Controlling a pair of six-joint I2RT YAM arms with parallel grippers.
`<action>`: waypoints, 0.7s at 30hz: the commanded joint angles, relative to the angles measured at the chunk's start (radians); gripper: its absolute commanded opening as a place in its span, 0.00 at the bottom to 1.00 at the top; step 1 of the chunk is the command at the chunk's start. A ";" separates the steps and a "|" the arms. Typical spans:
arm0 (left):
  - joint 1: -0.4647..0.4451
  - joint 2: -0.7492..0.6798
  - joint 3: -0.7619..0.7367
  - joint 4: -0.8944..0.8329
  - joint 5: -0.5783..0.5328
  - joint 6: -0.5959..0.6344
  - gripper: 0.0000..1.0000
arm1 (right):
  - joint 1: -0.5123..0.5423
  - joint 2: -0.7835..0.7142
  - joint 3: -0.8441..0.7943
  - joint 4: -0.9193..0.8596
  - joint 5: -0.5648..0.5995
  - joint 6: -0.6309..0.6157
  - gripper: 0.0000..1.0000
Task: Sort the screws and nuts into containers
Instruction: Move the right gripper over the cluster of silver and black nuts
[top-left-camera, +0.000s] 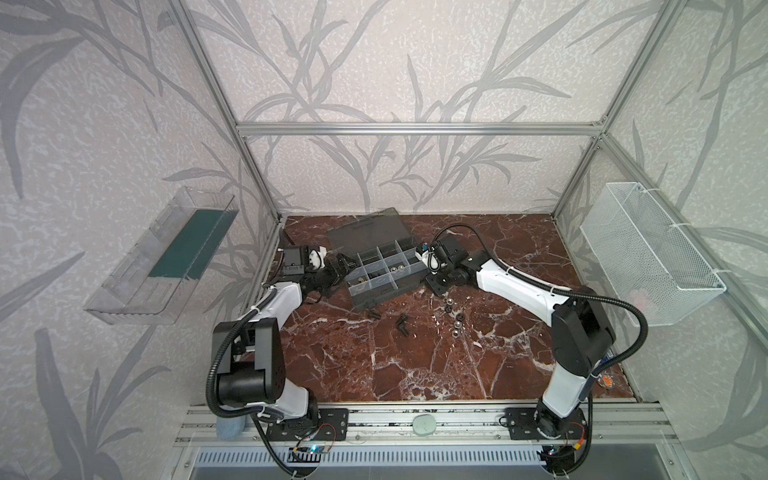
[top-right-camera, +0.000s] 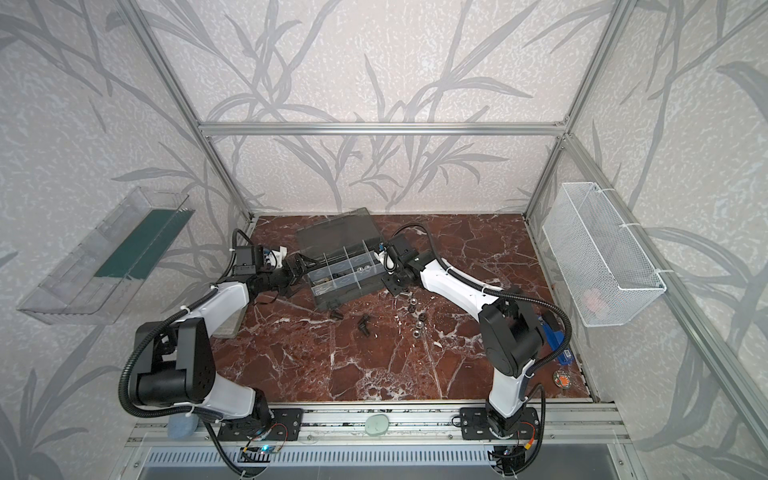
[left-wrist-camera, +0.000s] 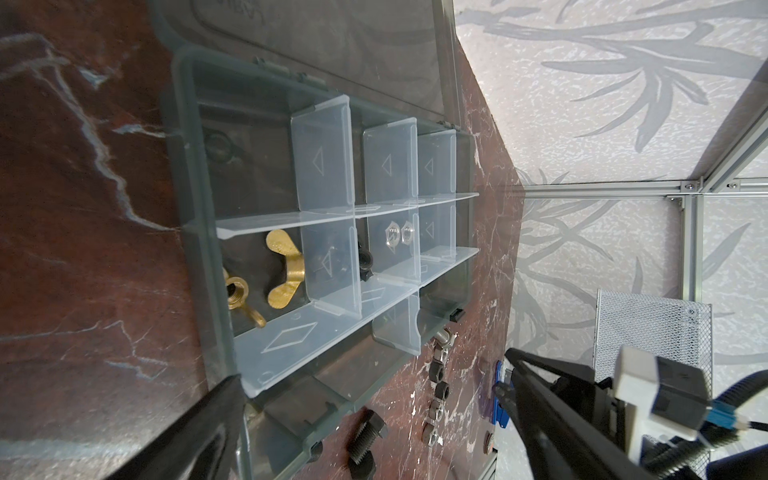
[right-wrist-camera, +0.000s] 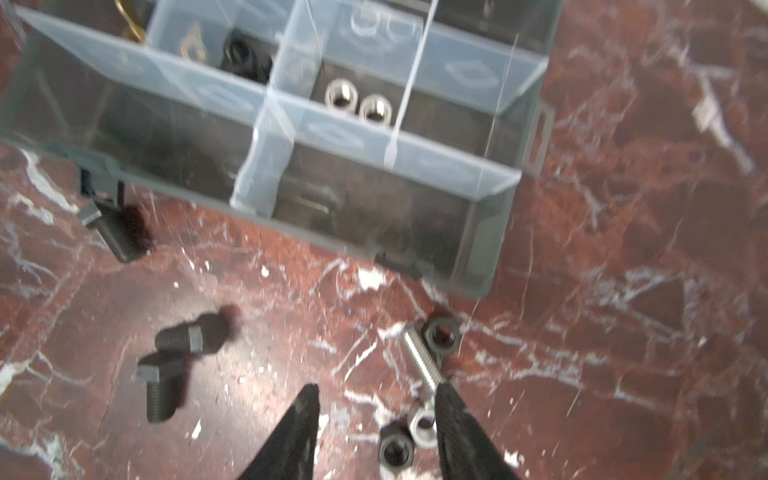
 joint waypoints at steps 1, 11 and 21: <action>-0.004 0.016 -0.002 0.015 0.015 -0.006 0.99 | -0.005 -0.041 -0.078 -0.135 0.020 0.118 0.48; -0.003 0.028 0.005 0.005 0.022 0.000 0.99 | -0.004 -0.190 -0.298 -0.120 0.042 0.489 0.52; -0.004 0.030 0.004 0.003 0.019 0.003 1.00 | 0.007 -0.161 -0.372 -0.074 -0.019 0.579 0.53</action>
